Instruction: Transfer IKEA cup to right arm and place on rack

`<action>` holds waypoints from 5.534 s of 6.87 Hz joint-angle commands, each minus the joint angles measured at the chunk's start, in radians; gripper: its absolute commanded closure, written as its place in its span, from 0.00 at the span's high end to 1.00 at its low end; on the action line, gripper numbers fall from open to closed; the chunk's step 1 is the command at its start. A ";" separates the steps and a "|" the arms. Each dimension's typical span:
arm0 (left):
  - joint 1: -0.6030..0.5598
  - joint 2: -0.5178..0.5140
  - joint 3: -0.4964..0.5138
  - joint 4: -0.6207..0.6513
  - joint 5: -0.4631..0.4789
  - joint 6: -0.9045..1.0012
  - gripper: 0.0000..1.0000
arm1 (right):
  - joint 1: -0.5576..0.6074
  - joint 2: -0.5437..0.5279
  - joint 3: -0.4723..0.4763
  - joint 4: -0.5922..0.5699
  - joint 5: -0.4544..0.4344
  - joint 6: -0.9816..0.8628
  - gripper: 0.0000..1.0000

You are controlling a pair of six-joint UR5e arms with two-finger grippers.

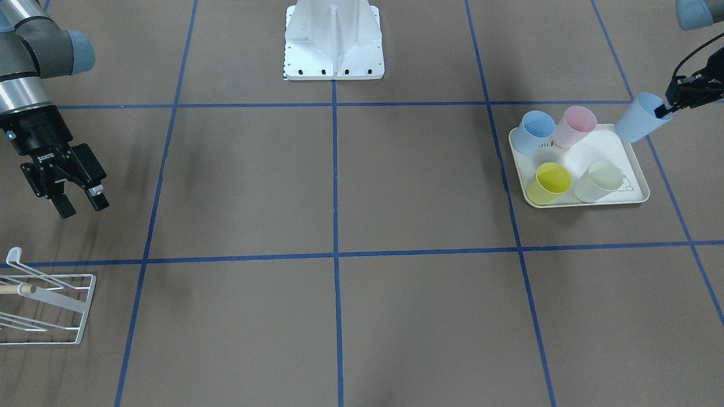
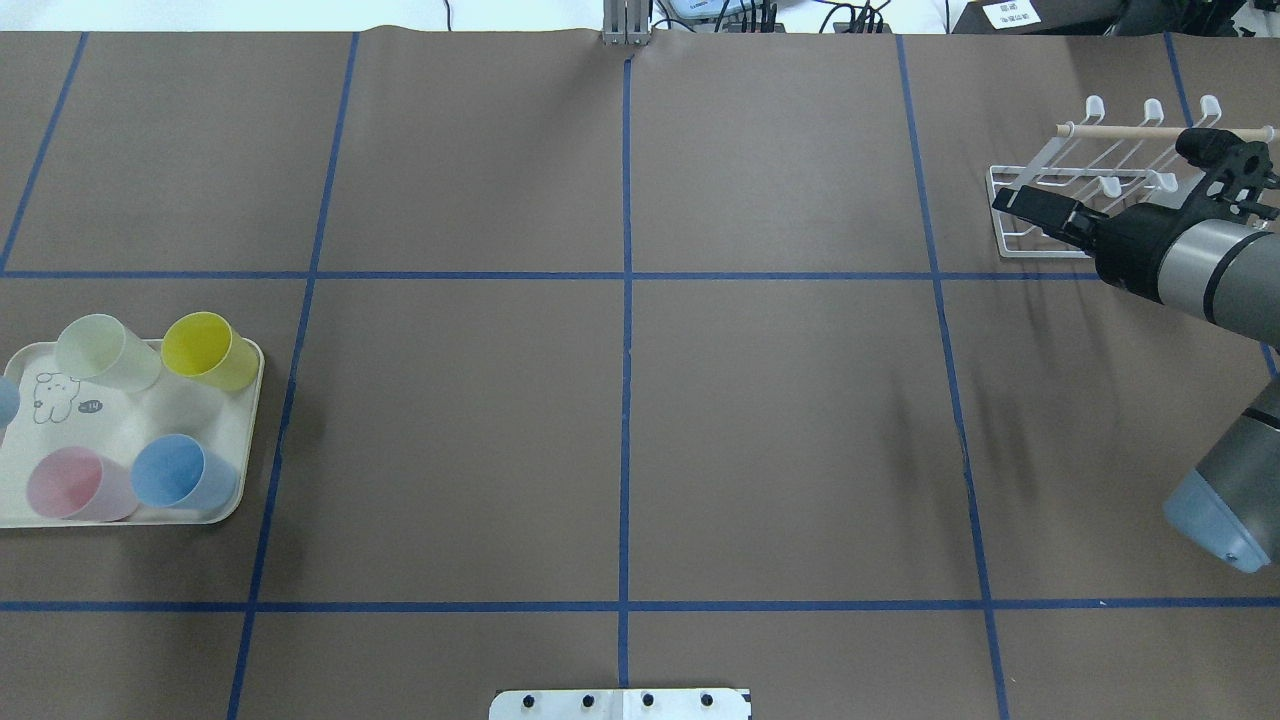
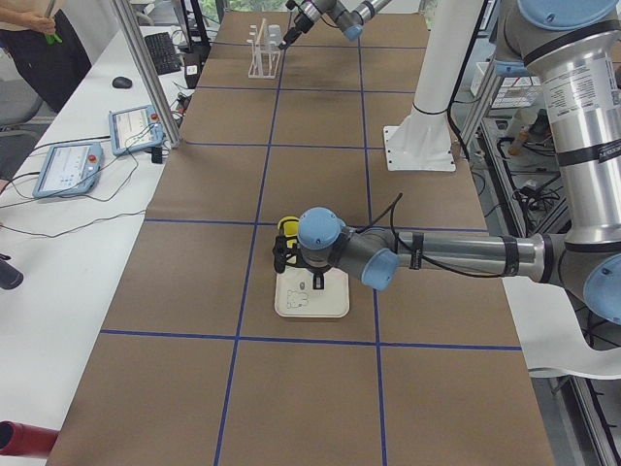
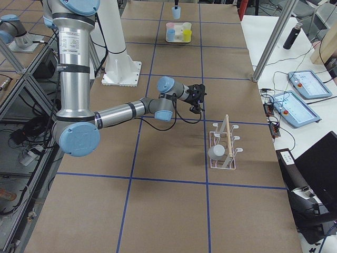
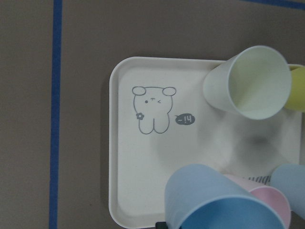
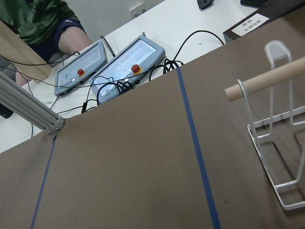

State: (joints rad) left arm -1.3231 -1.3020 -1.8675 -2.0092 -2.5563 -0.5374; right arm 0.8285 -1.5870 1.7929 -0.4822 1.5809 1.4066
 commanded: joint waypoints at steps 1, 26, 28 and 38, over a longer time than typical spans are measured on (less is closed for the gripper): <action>0.002 -0.084 -0.095 -0.009 -0.009 -0.277 0.00 | -0.017 0.012 0.028 0.001 0.008 0.008 1.00; 0.795 -0.869 0.252 -1.189 0.800 -1.754 0.00 | -0.147 0.361 0.063 0.370 0.249 1.017 0.94; 0.797 -0.870 0.251 -1.192 0.800 -1.756 0.00 | -0.147 0.363 0.059 0.370 0.231 1.026 0.93; 0.665 -0.829 0.202 -1.106 0.716 -1.741 1.00 | -0.119 0.349 0.059 0.395 0.206 1.008 0.13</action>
State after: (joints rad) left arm -0.6113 -2.1583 -1.6614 -3.1191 -1.8004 -2.2801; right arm 0.6825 -1.2319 1.8621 -0.0877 1.8030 2.4388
